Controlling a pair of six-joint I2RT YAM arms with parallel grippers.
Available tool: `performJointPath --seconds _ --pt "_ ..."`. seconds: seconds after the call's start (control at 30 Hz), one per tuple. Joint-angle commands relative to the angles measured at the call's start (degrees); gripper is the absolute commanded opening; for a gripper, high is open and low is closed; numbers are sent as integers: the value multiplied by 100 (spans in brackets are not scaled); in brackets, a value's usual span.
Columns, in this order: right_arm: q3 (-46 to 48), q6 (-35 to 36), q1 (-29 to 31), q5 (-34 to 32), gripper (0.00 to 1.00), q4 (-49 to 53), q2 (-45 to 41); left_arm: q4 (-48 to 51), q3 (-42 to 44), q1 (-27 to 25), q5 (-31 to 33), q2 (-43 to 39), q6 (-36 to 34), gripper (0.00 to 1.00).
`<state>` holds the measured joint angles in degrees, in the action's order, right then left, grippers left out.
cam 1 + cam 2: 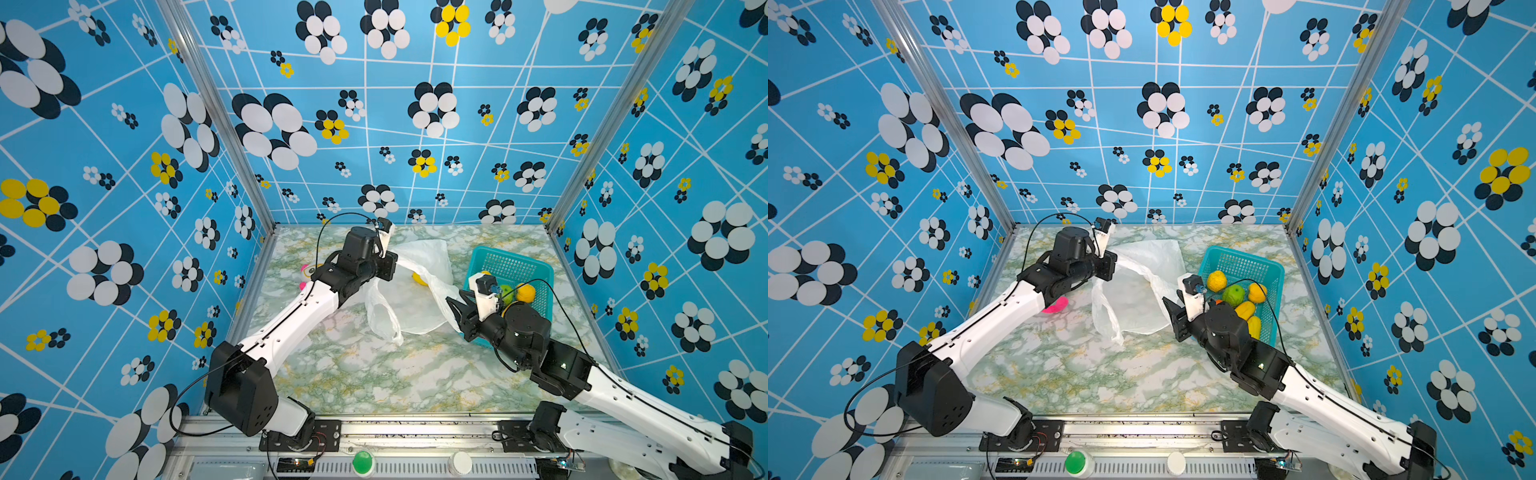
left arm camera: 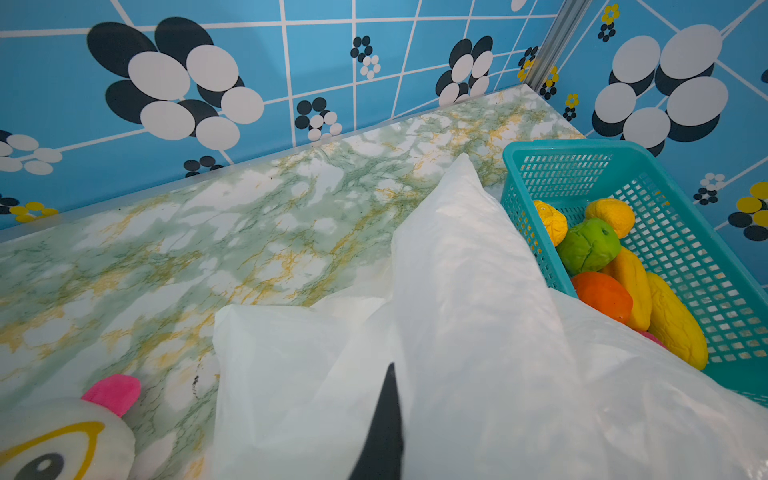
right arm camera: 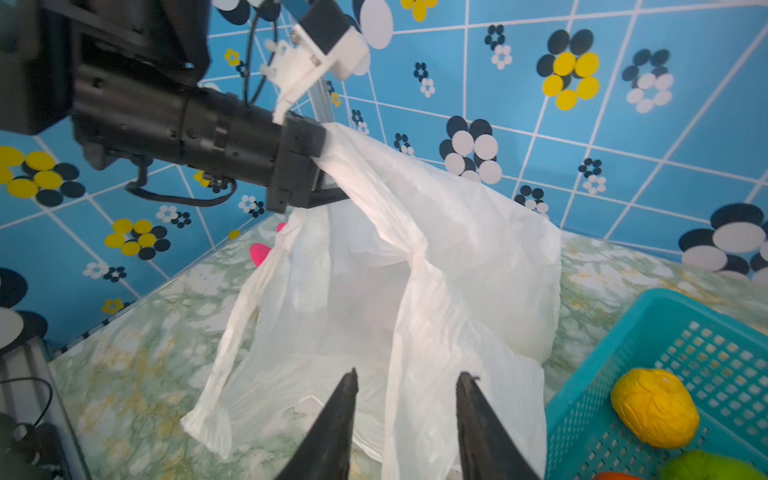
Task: Untie the knot of the plastic bag and take out the fruit
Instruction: 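Move the open right gripper back into the bag mouth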
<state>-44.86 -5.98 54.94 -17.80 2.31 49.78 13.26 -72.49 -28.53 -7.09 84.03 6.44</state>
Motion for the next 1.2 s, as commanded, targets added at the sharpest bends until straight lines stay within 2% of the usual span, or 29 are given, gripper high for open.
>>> performJointPath --seconds 0.0,0.17,0.43,0.77,1.17 --pt "-435 508 282 308 40 28 495 -168 -105 31 -117 -1 -65 0" --pt "-1112 720 612 -122 38 372 1660 -170 -81 32 -97 -66 -64 0" --pt "-1854 789 623 -1240 30 622 3344 -183 -50 34 -98 -71 -63 0" --pt "-2122 791 483 -2185 27 702 4316 -157 -59 37 -100 -71 -72 0" --pt "-2780 723 288 -2917 24 1370 5360 -161 -41 32 -108 -115 -72 0"
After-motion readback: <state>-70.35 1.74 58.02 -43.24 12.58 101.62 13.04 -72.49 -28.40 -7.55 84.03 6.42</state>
